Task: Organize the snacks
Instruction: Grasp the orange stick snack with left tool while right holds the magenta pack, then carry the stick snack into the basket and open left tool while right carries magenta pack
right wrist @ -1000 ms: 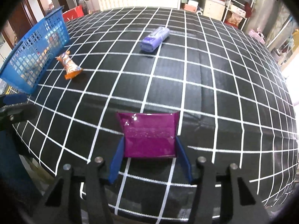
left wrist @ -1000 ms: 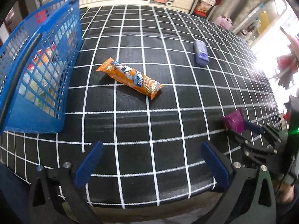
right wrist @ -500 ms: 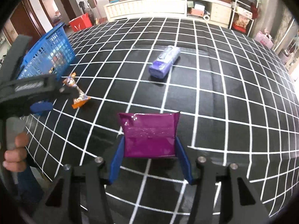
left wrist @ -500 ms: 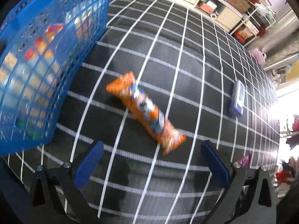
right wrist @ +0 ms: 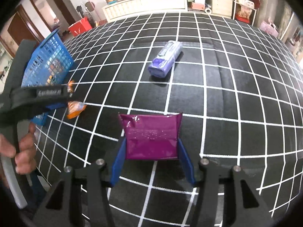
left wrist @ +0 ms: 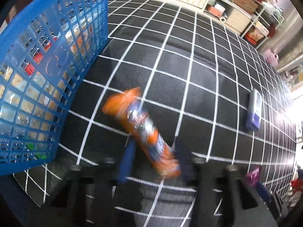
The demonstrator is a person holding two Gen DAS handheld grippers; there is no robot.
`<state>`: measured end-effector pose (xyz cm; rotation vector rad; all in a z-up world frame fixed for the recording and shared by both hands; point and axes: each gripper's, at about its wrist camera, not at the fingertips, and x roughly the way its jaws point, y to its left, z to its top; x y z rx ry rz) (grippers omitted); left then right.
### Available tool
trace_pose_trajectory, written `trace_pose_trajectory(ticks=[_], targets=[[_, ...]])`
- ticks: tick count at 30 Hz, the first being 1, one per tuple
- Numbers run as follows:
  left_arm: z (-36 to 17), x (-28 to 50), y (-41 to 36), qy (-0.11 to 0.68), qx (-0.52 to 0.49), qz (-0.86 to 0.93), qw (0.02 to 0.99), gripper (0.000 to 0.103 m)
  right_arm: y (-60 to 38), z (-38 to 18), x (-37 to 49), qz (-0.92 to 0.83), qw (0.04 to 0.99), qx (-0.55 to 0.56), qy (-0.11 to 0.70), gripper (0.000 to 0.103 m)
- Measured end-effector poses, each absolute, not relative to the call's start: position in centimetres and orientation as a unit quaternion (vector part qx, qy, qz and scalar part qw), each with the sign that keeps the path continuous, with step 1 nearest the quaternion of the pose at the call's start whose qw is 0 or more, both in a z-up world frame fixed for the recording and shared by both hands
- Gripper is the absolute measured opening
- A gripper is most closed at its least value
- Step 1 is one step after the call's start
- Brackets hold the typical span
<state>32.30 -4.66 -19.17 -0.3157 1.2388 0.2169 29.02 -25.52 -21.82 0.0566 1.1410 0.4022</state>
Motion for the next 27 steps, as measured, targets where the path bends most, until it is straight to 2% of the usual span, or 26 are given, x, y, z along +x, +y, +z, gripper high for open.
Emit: trace_pose_trajectory(ticks=[2, 4, 9, 17, 27], targets=[[-18.9, 31.9, -5.1, 0.573, -0.135, 0.091, 0.803, 0.019, -25.1, -21.7, 29.0, 0.188, 0.822, 0.021, 0.537, 0.059], [-18.9, 31.7, -5.3, 0.576, -0.134, 0.073, 0.803, 0.015, -24.7, -21.5, 28.9, 0.186, 0.824, 0.014, 0.535, 0.059], [-17.5, 30.1, -5.8, 0.567, -0.127, 0.031, 0.813, 0.013, -24.1, -20.1, 29.1, 0.177, 0.828, 0.020, 0.531, 0.059], [-13.1, 28.0, -6.9, 0.531, -0.059, -0.054, 0.844, 0.013, -21.7, -16.3, 27.8, 0.187, 0.843, -0.001, 0.505, 0.059], [-7.0, 23.8, -2.5, 0.468, -0.010, -0.070, 0.881, 0.013, -17.1, -11.1, 26.3, 0.226, 0.857, -0.050, 0.461, 0.059]])
